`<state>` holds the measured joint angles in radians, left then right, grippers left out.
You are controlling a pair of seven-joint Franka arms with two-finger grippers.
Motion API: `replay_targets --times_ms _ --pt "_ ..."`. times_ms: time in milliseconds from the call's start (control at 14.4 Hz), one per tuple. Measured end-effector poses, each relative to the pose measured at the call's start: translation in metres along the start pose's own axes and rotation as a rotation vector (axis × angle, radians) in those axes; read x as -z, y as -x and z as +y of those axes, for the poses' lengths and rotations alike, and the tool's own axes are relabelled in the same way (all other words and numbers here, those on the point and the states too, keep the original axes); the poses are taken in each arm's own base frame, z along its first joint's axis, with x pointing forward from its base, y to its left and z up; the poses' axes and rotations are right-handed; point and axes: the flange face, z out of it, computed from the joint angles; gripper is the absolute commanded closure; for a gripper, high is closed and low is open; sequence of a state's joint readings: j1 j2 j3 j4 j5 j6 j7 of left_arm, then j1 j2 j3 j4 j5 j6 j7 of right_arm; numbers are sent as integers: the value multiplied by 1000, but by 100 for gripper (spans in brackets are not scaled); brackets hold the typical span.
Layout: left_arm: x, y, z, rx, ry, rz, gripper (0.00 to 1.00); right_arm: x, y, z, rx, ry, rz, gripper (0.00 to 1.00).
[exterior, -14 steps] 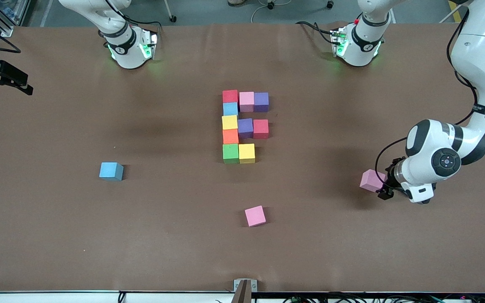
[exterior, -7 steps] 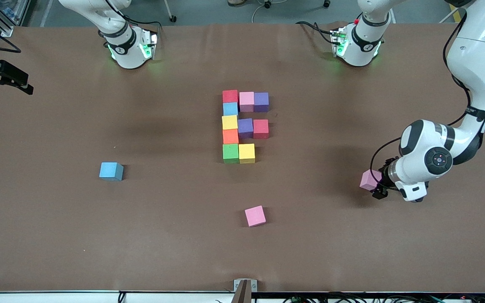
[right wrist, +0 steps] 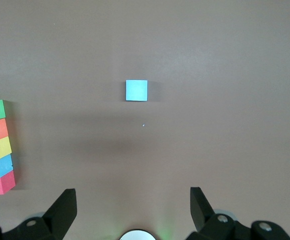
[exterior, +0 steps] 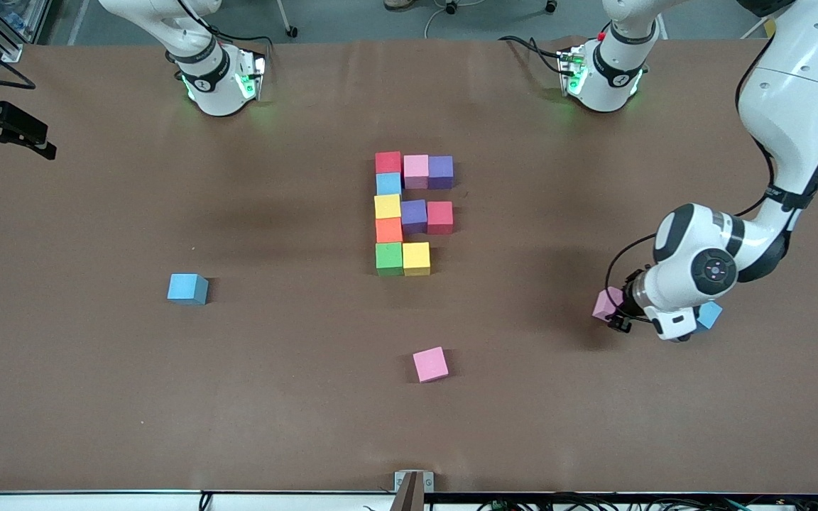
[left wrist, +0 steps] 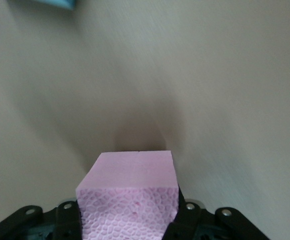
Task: Arrange 11 blocks into digit 3
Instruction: 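Carry the pink cube with the left gripper toward the cube pattern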
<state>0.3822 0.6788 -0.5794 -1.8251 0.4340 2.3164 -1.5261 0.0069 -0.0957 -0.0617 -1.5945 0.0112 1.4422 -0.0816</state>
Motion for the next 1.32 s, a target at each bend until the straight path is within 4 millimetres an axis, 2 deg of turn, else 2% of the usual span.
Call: replay_targets --times_ms 347,695,972,1111,1320 --pt "18 99 27 189 22 -34 69 0 0 0 0 0 0 0" --pt "14 201 34 368 3 -32 71 0 0 0 -1 0 -1 0" --pt "9 264 30 471 -8 -27 69 0 0 0 0 0 -2 0" --pt "7 295 26 483 -12 -24 63 0 0 0 0 0 -2 0" --pt "6 324 23 510 -12 -25 65 0 0 0 0 0 -2 0"
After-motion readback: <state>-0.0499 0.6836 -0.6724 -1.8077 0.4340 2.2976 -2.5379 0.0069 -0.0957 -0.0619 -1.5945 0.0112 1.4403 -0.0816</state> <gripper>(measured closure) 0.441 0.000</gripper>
